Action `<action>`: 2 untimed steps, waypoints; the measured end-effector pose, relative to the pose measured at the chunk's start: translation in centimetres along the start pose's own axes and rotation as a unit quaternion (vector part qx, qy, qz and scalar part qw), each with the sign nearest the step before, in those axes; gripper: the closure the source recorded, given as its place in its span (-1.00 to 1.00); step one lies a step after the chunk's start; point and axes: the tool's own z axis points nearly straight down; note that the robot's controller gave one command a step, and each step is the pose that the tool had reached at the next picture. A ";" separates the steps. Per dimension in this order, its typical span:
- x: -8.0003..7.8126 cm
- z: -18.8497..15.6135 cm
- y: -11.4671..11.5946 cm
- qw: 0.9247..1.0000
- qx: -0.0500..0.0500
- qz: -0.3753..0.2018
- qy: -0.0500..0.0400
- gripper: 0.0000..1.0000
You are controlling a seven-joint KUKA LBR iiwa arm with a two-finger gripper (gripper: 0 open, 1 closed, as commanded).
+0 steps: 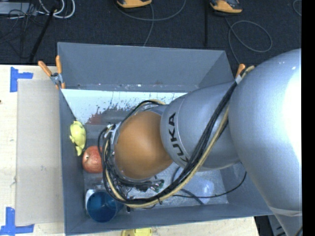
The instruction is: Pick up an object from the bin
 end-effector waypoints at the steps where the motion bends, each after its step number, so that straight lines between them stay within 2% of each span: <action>1: 0.0 0.0 0.0 1.000 0.000 0.000 0.000 1.00; 2: -0.8 -4.2 0.0 1.000 -0.003 -0.003 0.004 1.00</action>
Offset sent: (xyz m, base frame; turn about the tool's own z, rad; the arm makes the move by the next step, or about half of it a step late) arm 0.0104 0.0091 0.0675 -0.0092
